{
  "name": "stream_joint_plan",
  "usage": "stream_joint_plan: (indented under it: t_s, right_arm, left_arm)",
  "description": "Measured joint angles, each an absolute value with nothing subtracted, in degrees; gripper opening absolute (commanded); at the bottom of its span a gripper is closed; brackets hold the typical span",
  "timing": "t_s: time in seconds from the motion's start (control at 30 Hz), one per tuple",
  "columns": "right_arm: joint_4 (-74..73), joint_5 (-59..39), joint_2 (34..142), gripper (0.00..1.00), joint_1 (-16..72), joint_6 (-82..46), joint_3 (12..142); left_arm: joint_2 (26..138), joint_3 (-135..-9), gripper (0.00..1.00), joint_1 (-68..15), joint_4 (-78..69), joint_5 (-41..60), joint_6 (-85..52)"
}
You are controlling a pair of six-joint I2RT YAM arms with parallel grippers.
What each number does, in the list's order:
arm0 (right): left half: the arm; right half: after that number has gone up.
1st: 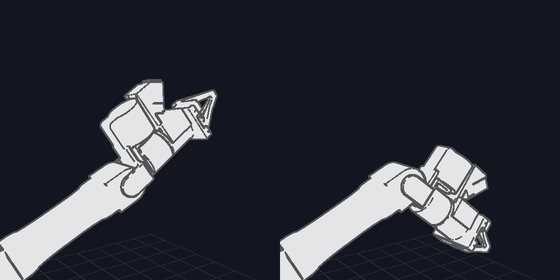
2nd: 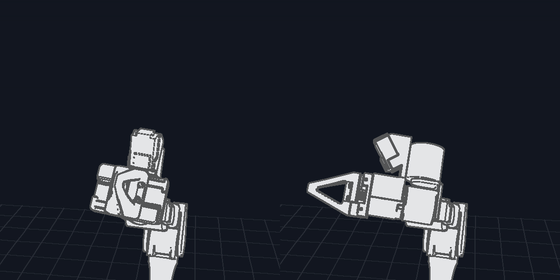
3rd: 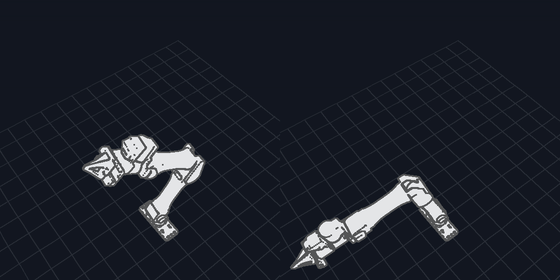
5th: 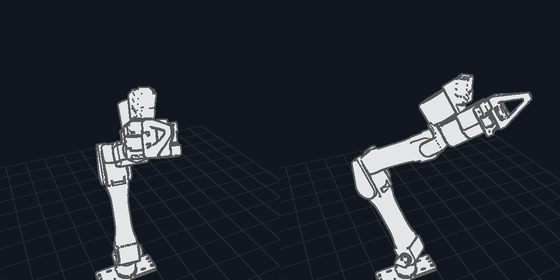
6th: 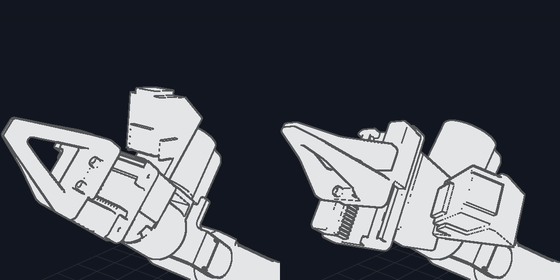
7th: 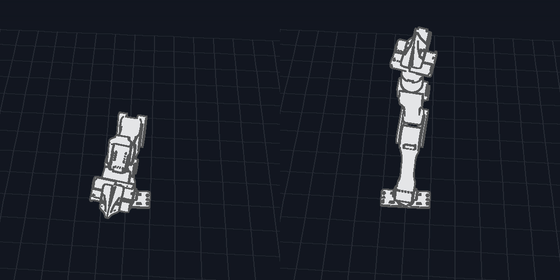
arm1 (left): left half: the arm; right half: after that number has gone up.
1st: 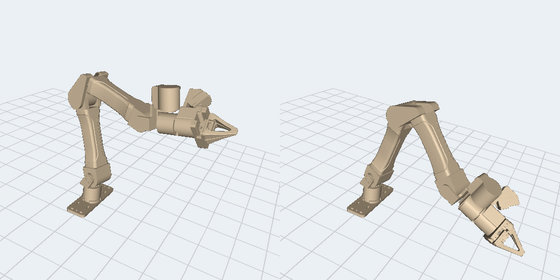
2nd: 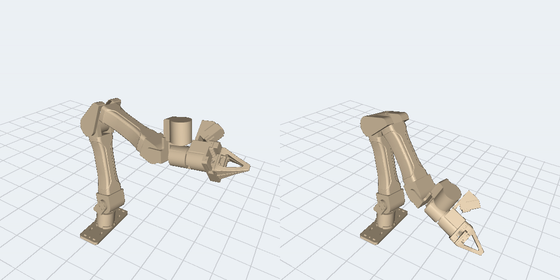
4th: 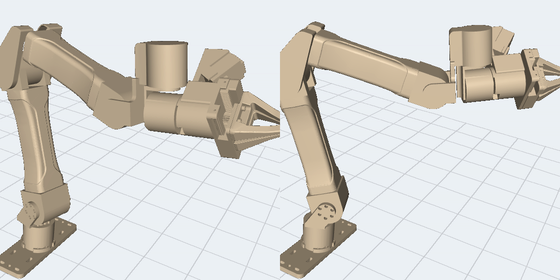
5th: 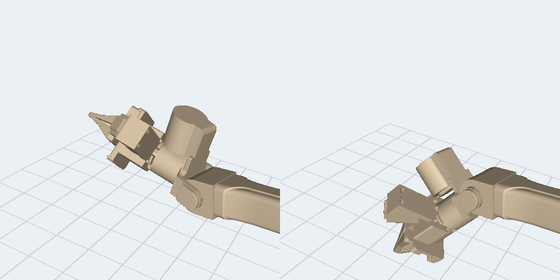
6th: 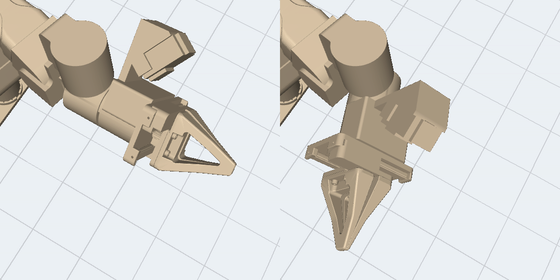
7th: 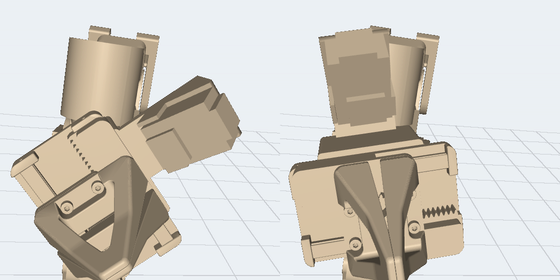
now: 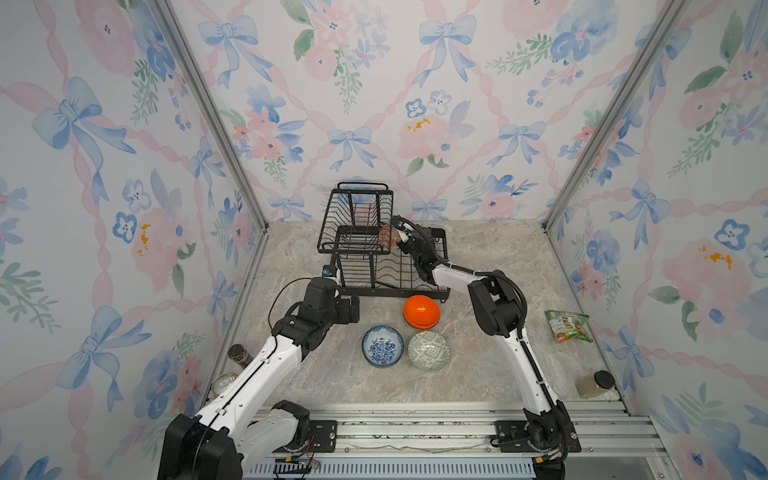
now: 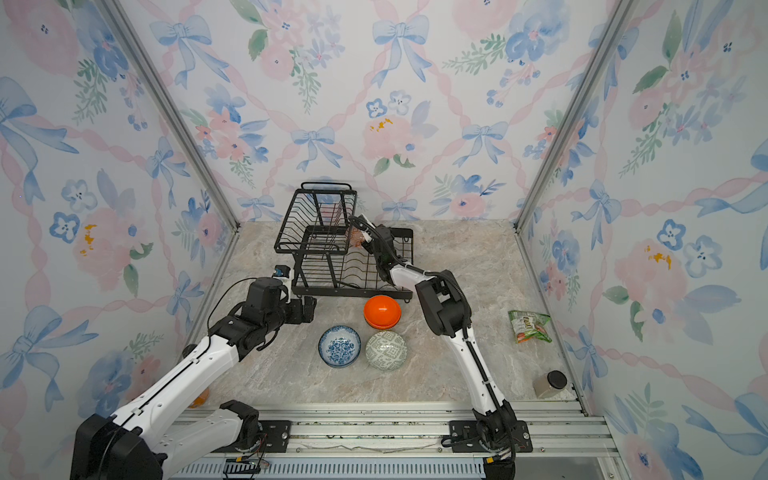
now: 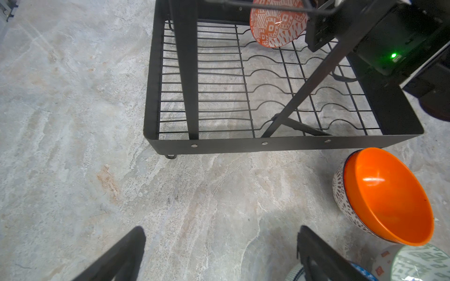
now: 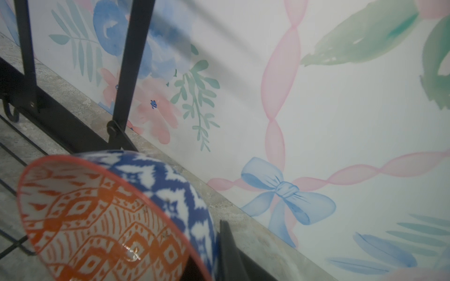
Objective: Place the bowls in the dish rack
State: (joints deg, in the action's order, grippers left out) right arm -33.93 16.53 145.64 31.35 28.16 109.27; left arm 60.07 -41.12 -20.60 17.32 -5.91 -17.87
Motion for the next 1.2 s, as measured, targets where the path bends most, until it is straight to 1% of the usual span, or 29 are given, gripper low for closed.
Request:
stream_joint_plan:
  t_s: [0.47,1.2]
  right_arm:
    - [-42.7,18.7,146.3,0.0,32.0,30.5,106.1]
    - [-49.8,18.7,148.4,0.0,32.7,34.4,105.9]
  left_arm:
    - [60.1,-41.1,0.98,-20.6,17.3,-5.9,-17.9]
    - [60.1,-41.0,0.98,-20.6,17.3,-5.9,-17.9]
